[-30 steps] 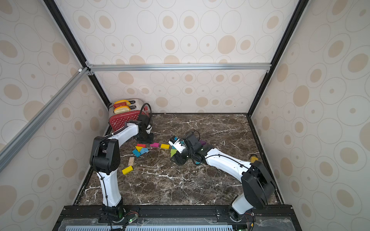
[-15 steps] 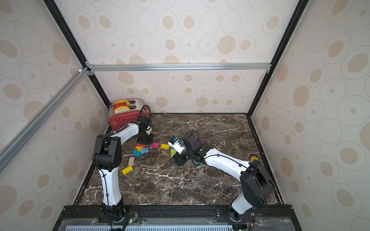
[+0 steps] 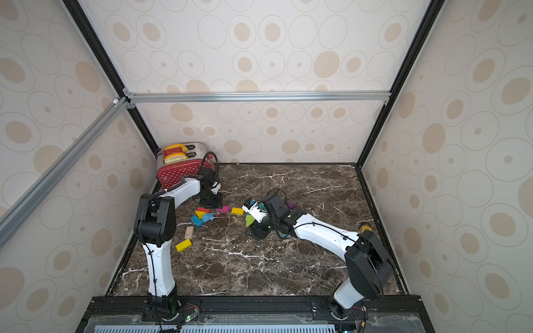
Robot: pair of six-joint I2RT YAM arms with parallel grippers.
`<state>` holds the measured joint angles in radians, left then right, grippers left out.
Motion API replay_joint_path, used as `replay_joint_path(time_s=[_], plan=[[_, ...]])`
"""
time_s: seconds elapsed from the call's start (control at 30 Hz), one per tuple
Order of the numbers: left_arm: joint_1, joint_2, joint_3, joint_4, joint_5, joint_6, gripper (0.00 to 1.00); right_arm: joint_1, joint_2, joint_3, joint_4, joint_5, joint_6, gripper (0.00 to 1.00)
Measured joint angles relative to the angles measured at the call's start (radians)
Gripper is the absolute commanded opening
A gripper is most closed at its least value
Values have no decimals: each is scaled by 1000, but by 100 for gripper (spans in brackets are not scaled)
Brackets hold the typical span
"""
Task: Assemble a piece of candy with building blocks
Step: Assemble the building block at the center of the board.
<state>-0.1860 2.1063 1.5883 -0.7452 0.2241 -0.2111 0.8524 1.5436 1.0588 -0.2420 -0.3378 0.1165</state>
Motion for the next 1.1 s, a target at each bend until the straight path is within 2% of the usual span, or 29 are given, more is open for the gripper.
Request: replay_joint_path(time_s=[0.73,0.9,1.1], plan=[[0,11,0,7,86,4,36,2,4,0,-3,1,0,67],[-1,14,0,8,94,10,38,2,5,0,-4,2,0,67],[-2,12,0,8,80,10,45,2,6,0,-5,3,0,67]])
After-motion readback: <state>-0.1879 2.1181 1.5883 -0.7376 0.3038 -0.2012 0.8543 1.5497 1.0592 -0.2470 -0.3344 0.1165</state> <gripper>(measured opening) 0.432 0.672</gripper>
